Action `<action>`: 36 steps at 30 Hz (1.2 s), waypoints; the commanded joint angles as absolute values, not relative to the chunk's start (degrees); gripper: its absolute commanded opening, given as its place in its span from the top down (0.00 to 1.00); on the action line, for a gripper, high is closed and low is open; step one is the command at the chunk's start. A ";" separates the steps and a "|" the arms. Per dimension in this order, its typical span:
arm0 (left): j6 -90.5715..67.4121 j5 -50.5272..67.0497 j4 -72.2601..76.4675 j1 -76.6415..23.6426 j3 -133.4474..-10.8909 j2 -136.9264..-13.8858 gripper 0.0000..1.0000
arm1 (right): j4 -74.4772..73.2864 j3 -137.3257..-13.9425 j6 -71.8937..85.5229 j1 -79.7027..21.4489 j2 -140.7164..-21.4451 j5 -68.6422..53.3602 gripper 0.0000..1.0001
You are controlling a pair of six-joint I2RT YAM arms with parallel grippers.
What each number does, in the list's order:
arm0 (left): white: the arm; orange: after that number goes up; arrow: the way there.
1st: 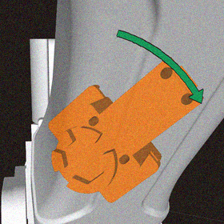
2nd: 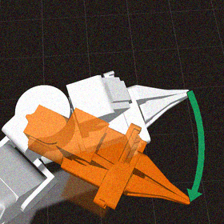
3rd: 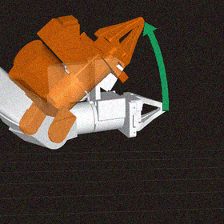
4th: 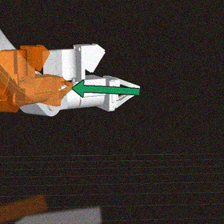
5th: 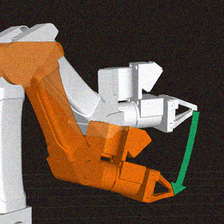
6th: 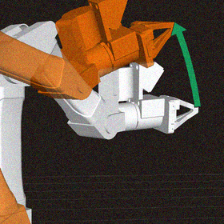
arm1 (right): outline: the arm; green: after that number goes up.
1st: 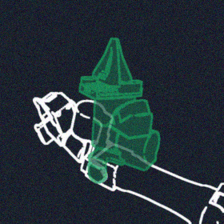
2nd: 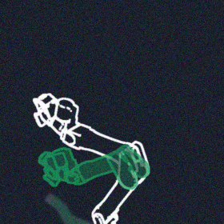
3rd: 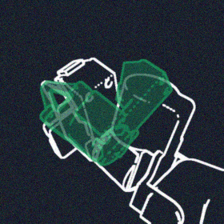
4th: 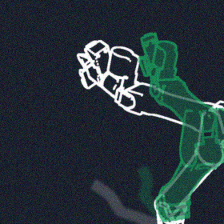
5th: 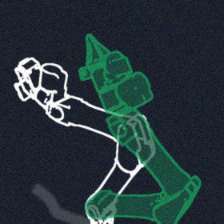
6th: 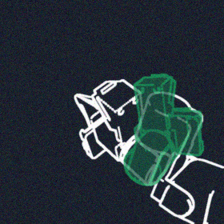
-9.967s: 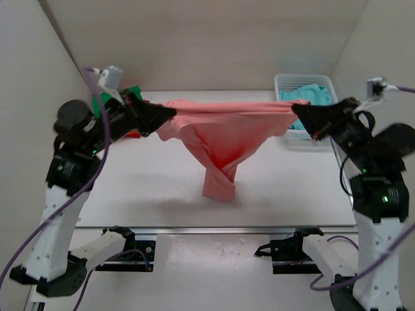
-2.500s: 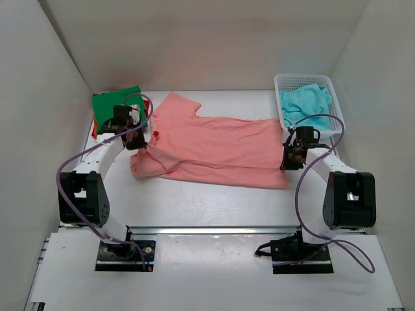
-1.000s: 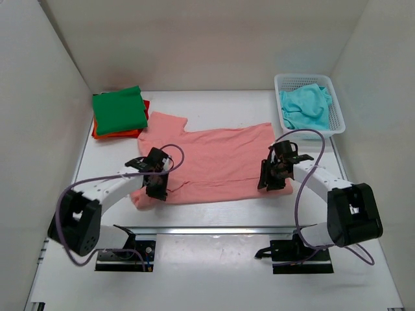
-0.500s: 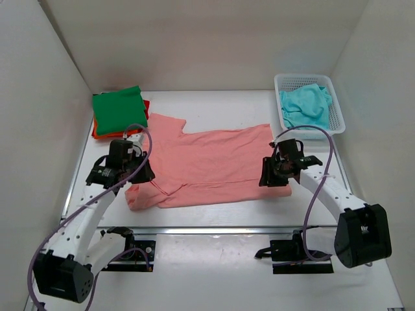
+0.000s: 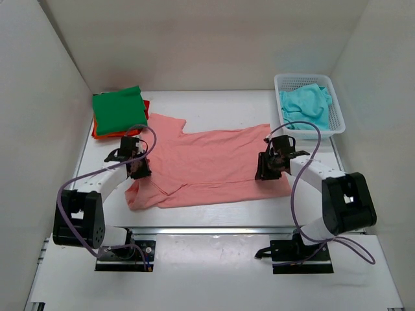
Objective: Fold and stack the t-shirts
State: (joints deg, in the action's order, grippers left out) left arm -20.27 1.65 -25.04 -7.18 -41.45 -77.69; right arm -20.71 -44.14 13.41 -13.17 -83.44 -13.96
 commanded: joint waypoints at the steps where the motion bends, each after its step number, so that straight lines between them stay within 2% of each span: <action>1: -17.76 -6.76 -21.44 -3.88 -44.65 -77.43 0.66 | -20.82 -44.55 13.97 -11.70 -87.96 -9.33 0.70; 5: -17.23 -8.87 -22.50 -2.29 -45.35 -77.52 0.63 | -25.57 -44.13 14.85 -8.80 -92.63 -7.46 0.72; 9: -18.10 -10.02 -22.32 -2.11 -45.00 -76.03 0.61 | -27.86 -42.80 17.57 -9.23 -92.20 -6.51 0.75; 13: -19.59 0.95 -19.96 -4.65 -47.55 -71.64 0.63 | -29.79 -41.75 21.26 -10.46 -88.34 -4.92 0.75; 17: -25.12 10.88 -12.31 -7.20 -48.16 -73.90 0.65 | -29.44 -39.73 24.25 -9.93 -85.96 -4.40 0.78; 24: -23.38 7.39 -16.42 -10.55 -58.35 -92.43 0.65 | -31.11 -37.01 28.73 -10.29 -80.16 -1.67 0.80; 28: -22.50 6.95 -18.01 -8.26 -57.40 -95.10 0.65 | -32.61 -35.42 29.00 -8.88 -77.52 -0.96 0.79; 36: -14.25 -5.78 -27.41 -4.67 -62.22 -95.27 0.62 | -33.13 -34.10 28.74 -7.56 -75.15 -0.53 0.81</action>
